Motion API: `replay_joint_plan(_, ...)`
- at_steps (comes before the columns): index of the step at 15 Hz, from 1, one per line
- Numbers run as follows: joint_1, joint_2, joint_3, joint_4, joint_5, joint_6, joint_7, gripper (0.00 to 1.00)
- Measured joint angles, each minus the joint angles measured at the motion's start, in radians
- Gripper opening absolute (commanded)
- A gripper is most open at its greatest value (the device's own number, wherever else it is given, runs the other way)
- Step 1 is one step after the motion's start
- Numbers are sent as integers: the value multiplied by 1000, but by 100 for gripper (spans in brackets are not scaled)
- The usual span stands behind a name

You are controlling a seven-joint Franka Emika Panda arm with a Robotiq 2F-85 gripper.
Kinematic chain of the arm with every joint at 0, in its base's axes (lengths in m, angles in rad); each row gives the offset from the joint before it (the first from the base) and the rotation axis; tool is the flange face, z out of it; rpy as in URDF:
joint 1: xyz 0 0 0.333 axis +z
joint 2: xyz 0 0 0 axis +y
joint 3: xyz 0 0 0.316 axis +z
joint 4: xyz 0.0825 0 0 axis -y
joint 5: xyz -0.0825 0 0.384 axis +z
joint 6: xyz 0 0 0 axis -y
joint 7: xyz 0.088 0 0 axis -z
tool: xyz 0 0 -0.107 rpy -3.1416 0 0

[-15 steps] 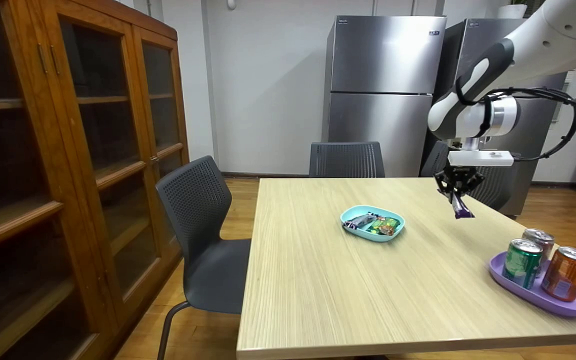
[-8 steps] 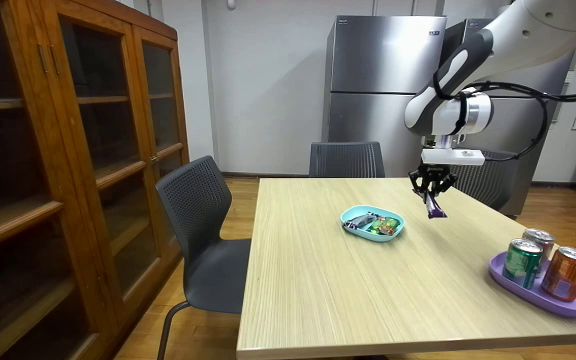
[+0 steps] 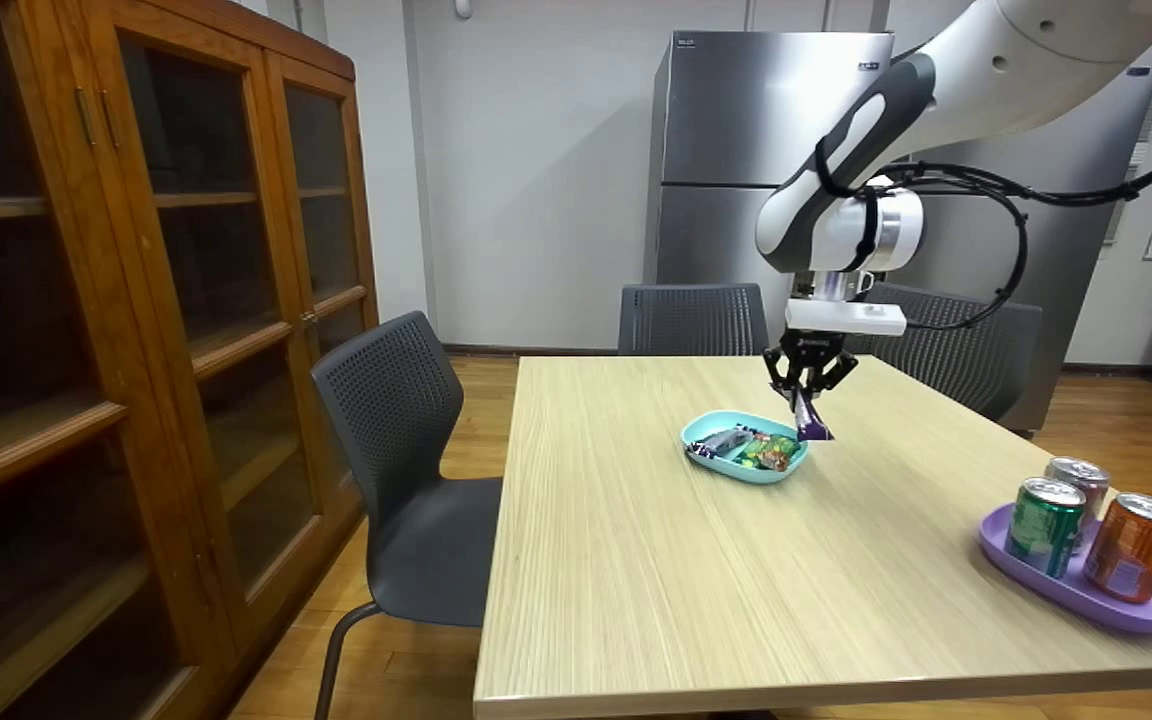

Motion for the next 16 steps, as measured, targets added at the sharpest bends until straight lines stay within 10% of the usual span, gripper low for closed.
replay_joint_plan(16,58,111,10,140,82,-1,239,4)
